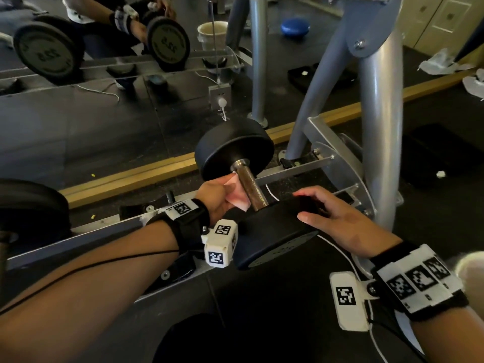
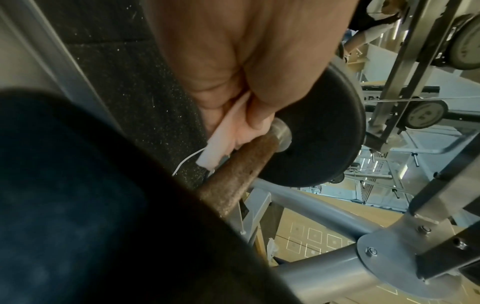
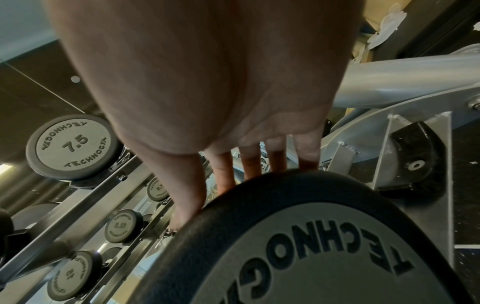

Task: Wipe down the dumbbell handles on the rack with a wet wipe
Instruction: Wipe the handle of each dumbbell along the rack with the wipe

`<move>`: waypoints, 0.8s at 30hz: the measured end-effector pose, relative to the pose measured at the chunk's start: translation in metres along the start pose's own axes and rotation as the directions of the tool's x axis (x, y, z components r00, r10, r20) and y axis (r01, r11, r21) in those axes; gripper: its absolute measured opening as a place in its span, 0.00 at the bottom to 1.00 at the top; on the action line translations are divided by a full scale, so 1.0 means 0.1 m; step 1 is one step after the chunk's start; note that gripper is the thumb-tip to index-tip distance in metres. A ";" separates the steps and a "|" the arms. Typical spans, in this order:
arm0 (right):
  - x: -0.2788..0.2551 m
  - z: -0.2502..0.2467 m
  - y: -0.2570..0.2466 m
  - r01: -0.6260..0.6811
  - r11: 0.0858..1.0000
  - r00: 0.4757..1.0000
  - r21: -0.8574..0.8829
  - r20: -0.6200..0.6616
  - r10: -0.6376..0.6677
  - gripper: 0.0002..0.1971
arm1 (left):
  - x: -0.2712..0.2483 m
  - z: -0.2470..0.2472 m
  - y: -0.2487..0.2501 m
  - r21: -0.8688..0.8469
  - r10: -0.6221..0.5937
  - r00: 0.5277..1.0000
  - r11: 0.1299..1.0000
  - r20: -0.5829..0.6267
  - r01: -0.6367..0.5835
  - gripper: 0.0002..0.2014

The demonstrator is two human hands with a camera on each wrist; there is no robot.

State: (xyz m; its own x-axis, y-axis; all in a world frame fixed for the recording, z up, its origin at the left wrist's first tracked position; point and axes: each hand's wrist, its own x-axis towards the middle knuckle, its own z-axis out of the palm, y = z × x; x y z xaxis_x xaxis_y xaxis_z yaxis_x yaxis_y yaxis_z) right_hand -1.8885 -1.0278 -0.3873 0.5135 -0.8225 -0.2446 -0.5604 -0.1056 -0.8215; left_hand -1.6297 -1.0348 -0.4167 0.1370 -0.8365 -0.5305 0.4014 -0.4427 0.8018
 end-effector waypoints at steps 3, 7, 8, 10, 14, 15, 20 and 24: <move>-0.01 0.00 0.00 -0.001 1.000 1.000 0.012 -0.001 0.001 0.20 | -0.02 0.03 -0.05 -0.004 0.010 1.000 1.000 0.019 -0.010 0.18; -0.01 0.00 -0.01 -0.010 1.000 1.000 0.027 0.000 0.010 0.20 | -0.08 -0.05 -0.12 0.068 -0.007 0.996 0.998 0.092 0.001 0.15; -0.01 0.00 -0.01 -0.010 0.999 1.000 0.031 0.002 0.010 0.21 | -0.10 -0.09 -0.15 0.091 -0.023 0.991 0.996 0.131 0.011 0.15; -0.01 -0.01 -0.03 -0.014 0.999 1.000 0.040 0.012 0.014 0.24 | -0.13 -0.17 -0.17 0.119 -0.058 0.980 0.992 0.188 0.036 0.16; 0.00 -0.02 -0.01 -0.016 0.998 1.000 0.056 0.014 0.015 0.26 | -0.11 -0.22 -0.10 0.121 0.030 0.994 0.992 0.109 -0.043 0.14; 0.00 -0.02 0.00 -0.015 0.998 1.000 0.060 0.014 0.014 0.25 | -0.08 -0.19 -0.07 0.113 0.071 0.995 0.991 0.070 -0.078 0.15; 0.00 -0.01 0.00 -0.015 0.997 1.000 0.072 0.013 0.015 0.25 | -0.06 0.05 -0.10 0.172 0.129 0.990 0.976 0.050 -0.136 0.17; -0.01 -0.01 0.00 -0.015 0.998 1.000 0.066 0.005 0.015 0.26 | -0.11 0.02 -0.15 0.189 0.099 0.989 0.975 0.107 -0.118 0.17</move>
State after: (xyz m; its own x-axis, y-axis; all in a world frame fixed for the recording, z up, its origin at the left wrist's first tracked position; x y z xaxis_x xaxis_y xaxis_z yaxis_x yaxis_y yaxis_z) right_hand -1.8895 -1.0278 -0.3863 0.5086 -0.8209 -0.2596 -0.5243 -0.0562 -0.8497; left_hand -1.6392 -1.0190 -0.4225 0.0784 -0.9061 -0.4156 0.2035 -0.3936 0.8965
